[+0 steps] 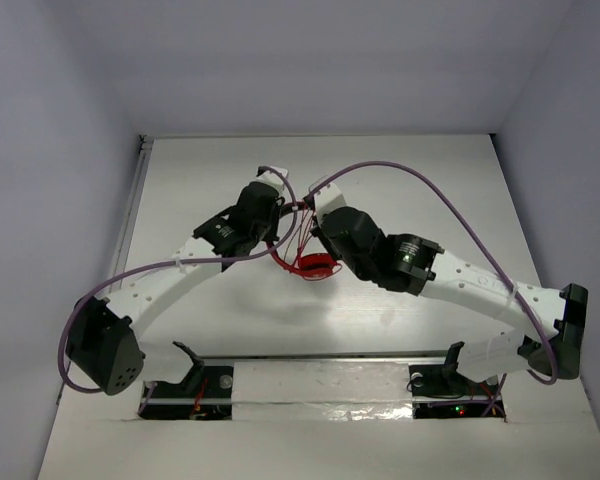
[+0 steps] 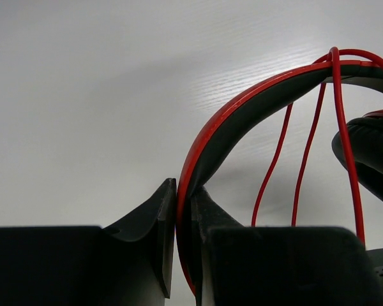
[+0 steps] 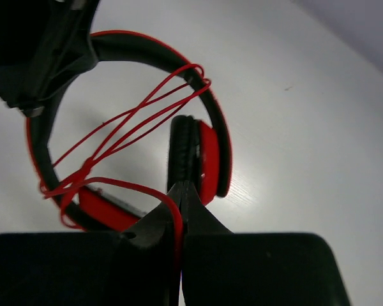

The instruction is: Wrap the headphones

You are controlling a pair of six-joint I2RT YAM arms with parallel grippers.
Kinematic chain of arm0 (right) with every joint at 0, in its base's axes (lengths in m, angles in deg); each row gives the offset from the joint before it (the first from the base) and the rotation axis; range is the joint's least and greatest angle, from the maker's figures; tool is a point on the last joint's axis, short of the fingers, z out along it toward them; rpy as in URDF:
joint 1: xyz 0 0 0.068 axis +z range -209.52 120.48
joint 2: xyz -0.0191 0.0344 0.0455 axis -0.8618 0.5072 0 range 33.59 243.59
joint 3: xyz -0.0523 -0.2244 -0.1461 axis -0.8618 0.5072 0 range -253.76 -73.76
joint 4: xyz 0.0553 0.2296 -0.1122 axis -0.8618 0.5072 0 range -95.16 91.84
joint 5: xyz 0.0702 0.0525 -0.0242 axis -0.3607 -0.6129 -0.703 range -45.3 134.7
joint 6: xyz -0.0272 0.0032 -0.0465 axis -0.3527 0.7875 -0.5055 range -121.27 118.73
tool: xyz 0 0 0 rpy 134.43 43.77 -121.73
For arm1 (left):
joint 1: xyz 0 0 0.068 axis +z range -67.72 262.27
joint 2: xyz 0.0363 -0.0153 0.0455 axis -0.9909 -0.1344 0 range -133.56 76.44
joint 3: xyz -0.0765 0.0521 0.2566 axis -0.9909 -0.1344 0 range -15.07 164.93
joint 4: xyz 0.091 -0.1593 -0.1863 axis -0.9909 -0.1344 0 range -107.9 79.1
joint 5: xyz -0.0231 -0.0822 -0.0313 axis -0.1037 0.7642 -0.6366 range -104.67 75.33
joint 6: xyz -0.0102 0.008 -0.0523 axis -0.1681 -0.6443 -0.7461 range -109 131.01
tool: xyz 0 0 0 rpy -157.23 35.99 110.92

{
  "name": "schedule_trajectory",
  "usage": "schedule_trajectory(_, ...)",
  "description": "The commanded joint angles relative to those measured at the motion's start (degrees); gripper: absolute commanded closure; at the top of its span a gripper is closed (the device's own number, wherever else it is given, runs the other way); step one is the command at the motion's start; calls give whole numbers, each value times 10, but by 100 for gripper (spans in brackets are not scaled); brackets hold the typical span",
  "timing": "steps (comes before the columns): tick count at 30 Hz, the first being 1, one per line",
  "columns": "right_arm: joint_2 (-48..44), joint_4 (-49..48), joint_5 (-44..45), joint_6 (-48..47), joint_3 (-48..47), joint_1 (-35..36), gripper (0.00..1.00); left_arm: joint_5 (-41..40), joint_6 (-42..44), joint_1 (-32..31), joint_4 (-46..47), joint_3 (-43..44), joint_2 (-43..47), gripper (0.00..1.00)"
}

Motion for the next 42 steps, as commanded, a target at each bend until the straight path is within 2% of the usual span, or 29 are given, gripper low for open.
schedule_trajectory(1, -25, -97, 76, -64, 24, -5, 100, 72, 34, -4, 21, 0, 46, 100)
schedule_trajectory(5, -25, -142, 78, -86, 49, -26, 100, 145, 72, -4, 0, 9, 64, 100)
schedule_trajectory(12, -15, -193, 83, -82, 83, -69, 100, 248, 88, -4, -31, 26, 91, 100)
schedule_trajectory(22, -21, -226, 72, -39, 125, -99, 100, 274, 76, 3, -2, 31, 121, 100)
schedule_trajectory(24, -32, -247, 67, -31, 153, -99, 100, 271, 71, 20, 2, 37, 120, 100)
schedule_trajectory(32, -76, -346, 15, -1, 220, -117, 99, 364, 45, 88, 59, 23, 130, 100)
schedule_trajectory(37, -58, -366, -15, -2, 223, -128, 90, 378, 44, 88, 48, 52, 112, 100)
schedule_trajectory(42, -43, -401, -56, -6, 234, -159, 90, 434, 60, 88, 9, 63, 96, 100)
